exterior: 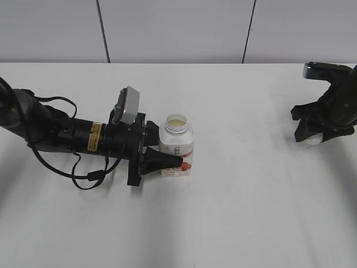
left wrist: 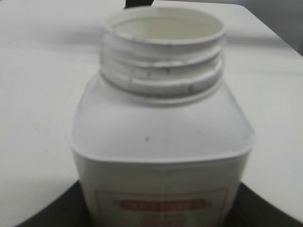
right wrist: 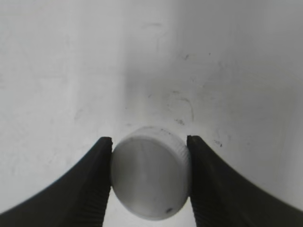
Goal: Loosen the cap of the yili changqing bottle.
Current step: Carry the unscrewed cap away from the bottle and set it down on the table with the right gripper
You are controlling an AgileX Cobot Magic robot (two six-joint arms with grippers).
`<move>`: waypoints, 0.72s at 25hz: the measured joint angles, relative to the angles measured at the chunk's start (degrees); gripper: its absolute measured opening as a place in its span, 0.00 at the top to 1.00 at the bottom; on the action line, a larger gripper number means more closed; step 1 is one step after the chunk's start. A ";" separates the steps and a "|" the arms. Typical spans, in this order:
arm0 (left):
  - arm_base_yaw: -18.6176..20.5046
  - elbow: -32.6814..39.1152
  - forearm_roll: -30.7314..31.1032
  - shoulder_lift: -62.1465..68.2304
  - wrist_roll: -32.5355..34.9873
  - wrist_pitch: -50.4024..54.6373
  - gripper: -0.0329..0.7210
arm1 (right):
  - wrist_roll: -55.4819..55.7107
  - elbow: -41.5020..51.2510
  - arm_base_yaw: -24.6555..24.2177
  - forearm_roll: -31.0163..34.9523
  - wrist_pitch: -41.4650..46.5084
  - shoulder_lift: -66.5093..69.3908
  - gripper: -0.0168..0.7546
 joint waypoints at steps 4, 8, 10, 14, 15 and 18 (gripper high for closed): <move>0.00 0.00 0.00 0.00 0.00 0.00 0.48 | 0.39 0.17 0.00 0.99 -1.68 1.08 0.49; 0.00 0.00 0.00 0.00 0.00 0.00 0.48 | 0.44 0.23 0.00 1.35 -2.08 3.21 0.49; 0.00 0.00 0.00 0.00 0.00 0.00 0.48 | 0.44 0.23 0.00 1.41 -2.14 3.60 0.49; 0.00 0.00 0.00 0.00 0.00 0.00 0.48 | 0.53 0.23 0.00 1.47 -2.51 3.66 0.49; 0.00 0.00 0.00 0.00 0.00 0.00 0.48 | 0.53 0.23 0.00 1.47 -2.51 3.66 0.49; 0.00 0.00 0.00 0.00 0.00 0.00 0.48 | 0.58 0.23 0.00 1.53 -2.55 3.66 0.49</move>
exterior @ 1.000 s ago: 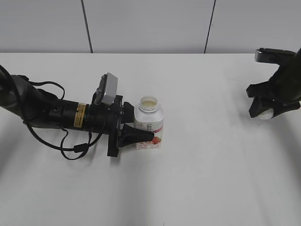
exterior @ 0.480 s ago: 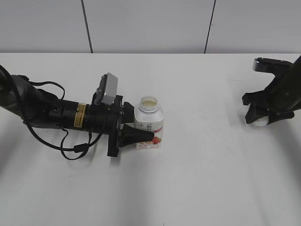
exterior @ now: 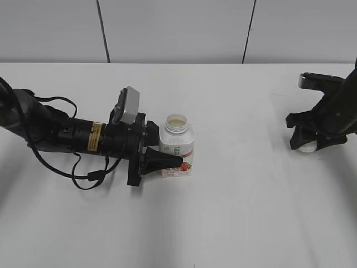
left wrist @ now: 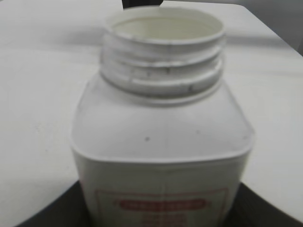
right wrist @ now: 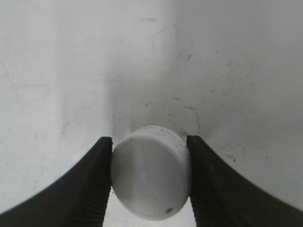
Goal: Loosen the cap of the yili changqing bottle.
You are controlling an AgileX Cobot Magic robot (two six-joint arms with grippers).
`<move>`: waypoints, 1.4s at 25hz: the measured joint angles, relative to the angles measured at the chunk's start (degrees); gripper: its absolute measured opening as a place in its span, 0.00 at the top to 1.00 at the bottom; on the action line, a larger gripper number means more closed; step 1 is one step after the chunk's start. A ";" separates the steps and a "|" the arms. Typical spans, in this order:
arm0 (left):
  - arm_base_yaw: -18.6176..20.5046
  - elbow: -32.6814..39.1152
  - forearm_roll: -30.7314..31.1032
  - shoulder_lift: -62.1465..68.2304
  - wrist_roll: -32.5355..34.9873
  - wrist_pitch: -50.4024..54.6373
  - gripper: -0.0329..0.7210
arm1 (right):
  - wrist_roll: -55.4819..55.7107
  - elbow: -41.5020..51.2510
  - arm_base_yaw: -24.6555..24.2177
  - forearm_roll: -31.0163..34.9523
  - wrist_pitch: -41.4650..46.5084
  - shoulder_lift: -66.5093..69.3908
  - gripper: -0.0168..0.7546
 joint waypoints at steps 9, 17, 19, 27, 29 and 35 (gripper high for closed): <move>0.00 0.00 0.00 0.00 0.00 0.00 0.48 | 0.24 0.00 -0.14 0.00 0.31 0.04 0.32; 0.00 0.00 0.00 0.00 0.00 0.00 0.48 | 1.04 0.00 -0.14 0.21 0.68 -0.09 0.26; 0.00 0.00 0.00 0.00 0.00 0.00 0.48 | 1.31 0.00 -0.14 0.78 1.18 -0.70 0.26; 0.00 0.00 -0.05 0.00 0.00 -0.38 0.48 | 1.43 -0.54 -0.14 2.81 3.52 -5.04 0.26; 0.00 0.00 -0.09 0.00 0.00 -0.37 0.46 | 1.54 -0.73 -0.14 2.91 3.52 -5.40 0.26; 0.00 0.00 -0.44 0.26 -0.06 0.38 0.28 | 1.54 -0.73 -0.14 2.95 3.57 -5.92 0.26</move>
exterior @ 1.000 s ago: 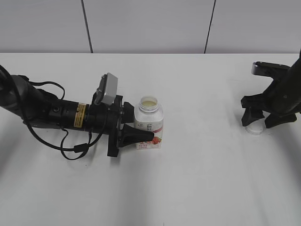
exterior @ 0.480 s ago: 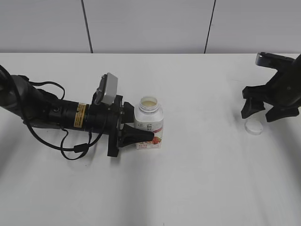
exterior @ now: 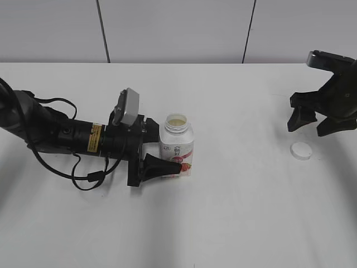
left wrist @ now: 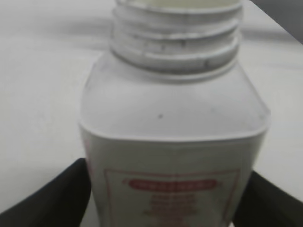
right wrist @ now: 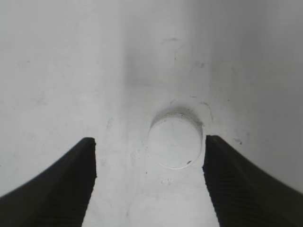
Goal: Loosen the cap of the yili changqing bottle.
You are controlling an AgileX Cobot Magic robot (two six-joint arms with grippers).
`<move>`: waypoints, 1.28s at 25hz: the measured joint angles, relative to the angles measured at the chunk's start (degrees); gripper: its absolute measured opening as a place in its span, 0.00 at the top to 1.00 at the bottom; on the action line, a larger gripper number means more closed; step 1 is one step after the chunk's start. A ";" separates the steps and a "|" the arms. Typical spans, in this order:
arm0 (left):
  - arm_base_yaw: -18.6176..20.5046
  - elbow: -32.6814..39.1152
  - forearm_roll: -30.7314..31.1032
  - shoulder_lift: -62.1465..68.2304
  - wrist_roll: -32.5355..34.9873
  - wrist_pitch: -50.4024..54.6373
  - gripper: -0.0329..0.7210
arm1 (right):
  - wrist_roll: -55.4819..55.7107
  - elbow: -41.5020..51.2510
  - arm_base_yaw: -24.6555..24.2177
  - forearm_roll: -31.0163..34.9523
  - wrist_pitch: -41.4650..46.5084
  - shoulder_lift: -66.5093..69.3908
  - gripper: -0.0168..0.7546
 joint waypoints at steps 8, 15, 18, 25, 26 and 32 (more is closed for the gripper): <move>0.00 0.00 -0.20 -0.36 -0.82 -0.79 0.18 | 0.08 0.00 0.00 0.02 0.05 -0.06 0.26; 0.00 0.00 2.36 -3.11 -3.33 -0.91 0.18 | 0.02 0.00 0.00 0.02 0.39 -0.06 0.26; 0.00 0.00 3.05 -4.13 -3.80 -0.98 0.18 | 0.02 0.00 0.00 0.02 0.56 -0.06 0.26; 0.00 0.00 3.29 -6.91 -4.01 -1.82 0.18 | 0.12 0.00 0.00 0.02 2.41 -0.06 0.26; 0.00 0.00 3.34 -7.46 -4.05 -1.82 0.18 | 0.12 -0.08 0.00 0.02 2.81 -0.06 0.26; 0.00 0.00 3.41 -11.91 -6.63 -2.06 0.18 | 0.13 -3.46 0.00 0.02 7.50 -0.06 0.26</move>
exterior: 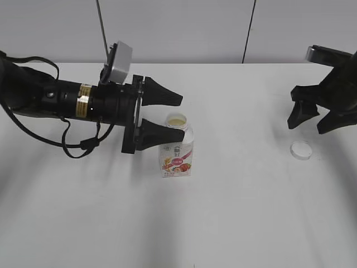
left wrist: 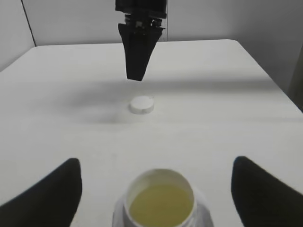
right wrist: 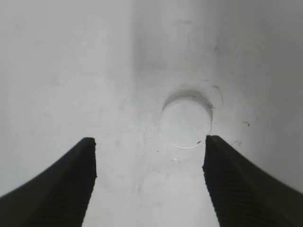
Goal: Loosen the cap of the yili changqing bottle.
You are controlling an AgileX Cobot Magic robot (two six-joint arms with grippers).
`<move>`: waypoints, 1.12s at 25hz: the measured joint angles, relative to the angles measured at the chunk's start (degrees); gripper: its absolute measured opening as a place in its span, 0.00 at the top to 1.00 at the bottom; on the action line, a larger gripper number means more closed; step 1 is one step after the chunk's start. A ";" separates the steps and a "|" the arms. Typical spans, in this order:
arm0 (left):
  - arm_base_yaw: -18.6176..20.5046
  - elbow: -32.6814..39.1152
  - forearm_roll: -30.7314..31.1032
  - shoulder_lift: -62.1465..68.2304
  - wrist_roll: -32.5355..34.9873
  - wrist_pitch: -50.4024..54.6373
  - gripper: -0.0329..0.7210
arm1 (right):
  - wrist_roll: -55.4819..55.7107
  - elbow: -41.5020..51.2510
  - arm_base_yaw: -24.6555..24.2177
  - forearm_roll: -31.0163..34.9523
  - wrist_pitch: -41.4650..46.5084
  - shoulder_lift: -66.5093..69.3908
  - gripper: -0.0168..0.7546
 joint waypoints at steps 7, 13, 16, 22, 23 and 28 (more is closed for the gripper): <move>0.00 0.05 0.19 -5.73 -6.92 0.28 0.18 | 0.06 -6.39 0.00 0.05 7.14 -0.05 0.26; 0.00 0.05 0.63 -13.20 -15.77 10.68 0.18 | 2.42 -10.83 0.00 1.13 10.39 -0.05 0.26; 0.00 0.05 1.71 -17.65 -21.11 25.65 0.18 | 2.75 -12.39 0.00 2.91 12.09 -0.05 0.26; 0.00 0.05 0.13 -23.76 -26.83 62.62 0.18 | 2.75 -14.40 0.00 3.88 16.32 -0.05 0.26; 0.05 0.05 -1.92 -24.16 -26.99 66.70 0.18 | 2.75 -14.61 0.00 3.88 16.90 -0.05 0.26; 0.05 0.05 -16.95 -24.58 -24.34 81.18 0.18 | 2.75 -15.66 0.00 3.93 19.59 -0.17 0.26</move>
